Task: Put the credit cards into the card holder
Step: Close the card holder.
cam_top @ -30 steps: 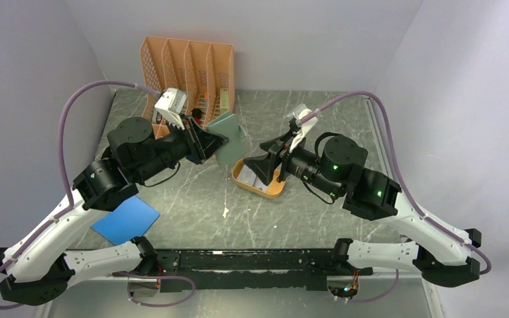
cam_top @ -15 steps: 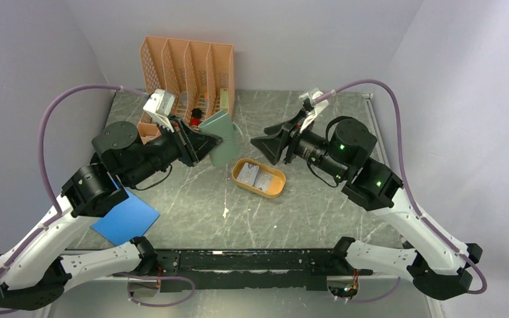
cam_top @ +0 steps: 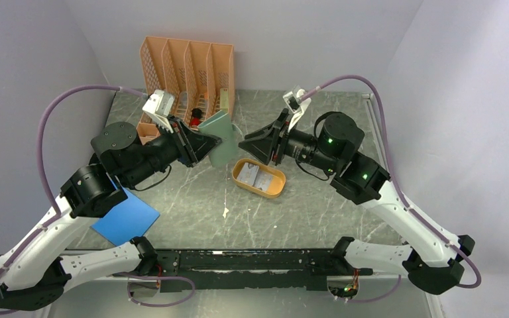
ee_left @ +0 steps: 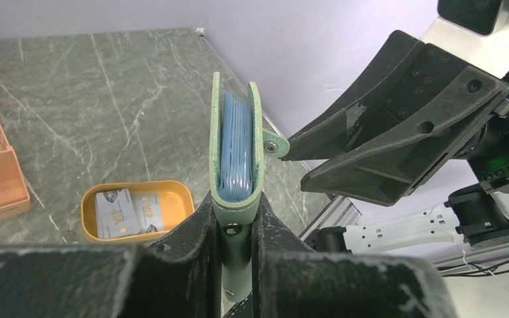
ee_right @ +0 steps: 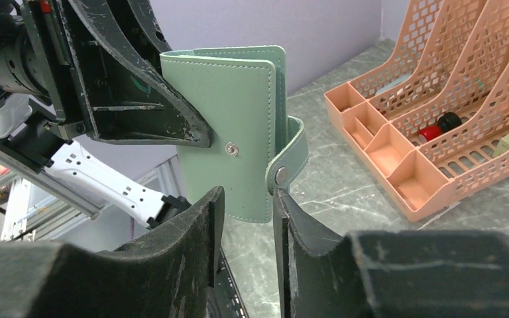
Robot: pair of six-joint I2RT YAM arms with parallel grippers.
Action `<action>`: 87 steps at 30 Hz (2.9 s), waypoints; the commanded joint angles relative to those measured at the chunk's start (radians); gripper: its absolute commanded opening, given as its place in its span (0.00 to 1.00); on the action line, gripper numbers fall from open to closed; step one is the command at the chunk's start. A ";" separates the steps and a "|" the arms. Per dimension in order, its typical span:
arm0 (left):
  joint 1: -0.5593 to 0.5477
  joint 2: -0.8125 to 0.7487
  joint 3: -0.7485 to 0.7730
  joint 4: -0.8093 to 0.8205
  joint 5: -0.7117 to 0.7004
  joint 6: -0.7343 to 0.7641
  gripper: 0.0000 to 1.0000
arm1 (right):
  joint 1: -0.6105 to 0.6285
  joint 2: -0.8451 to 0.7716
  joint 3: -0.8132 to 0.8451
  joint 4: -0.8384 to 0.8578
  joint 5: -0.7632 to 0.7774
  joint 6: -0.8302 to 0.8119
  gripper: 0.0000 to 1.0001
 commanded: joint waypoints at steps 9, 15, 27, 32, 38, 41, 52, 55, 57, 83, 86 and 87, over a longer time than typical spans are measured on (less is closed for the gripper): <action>-0.006 -0.021 0.029 0.031 0.020 0.012 0.05 | -0.009 -0.019 -0.023 0.077 0.039 0.051 0.30; -0.006 -0.023 0.027 0.034 0.021 0.010 0.05 | -0.008 -0.001 -0.008 0.053 0.048 0.048 0.31; -0.005 -0.022 0.032 0.037 0.031 0.008 0.05 | -0.010 0.013 -0.004 0.057 0.063 0.050 0.28; -0.006 -0.023 0.028 0.041 0.034 0.005 0.05 | -0.010 0.020 0.000 0.061 0.050 0.051 0.20; -0.006 -0.023 0.030 0.044 0.038 0.005 0.05 | -0.010 0.026 0.001 0.062 0.053 0.053 0.18; -0.006 -0.025 0.030 0.044 0.035 0.006 0.05 | -0.011 0.022 -0.002 0.067 0.054 0.051 0.13; -0.006 -0.025 0.030 0.038 0.021 0.018 0.05 | -0.011 0.020 0.026 0.039 0.015 0.013 0.00; -0.006 -0.023 0.033 0.032 0.009 0.028 0.05 | -0.013 0.020 0.041 0.030 -0.025 -0.008 0.00; -0.006 -0.019 0.037 0.028 0.000 0.033 0.05 | -0.013 0.028 0.061 0.013 -0.061 -0.022 0.00; -0.006 0.030 0.066 0.044 0.041 0.047 0.05 | -0.012 0.096 0.126 -0.043 -0.153 -0.078 0.00; -0.006 0.030 0.062 0.045 0.041 0.048 0.05 | -0.013 0.094 0.125 -0.040 -0.146 -0.077 0.00; -0.006 0.031 0.062 0.044 0.041 0.048 0.05 | -0.012 0.093 0.125 -0.038 -0.141 -0.076 0.00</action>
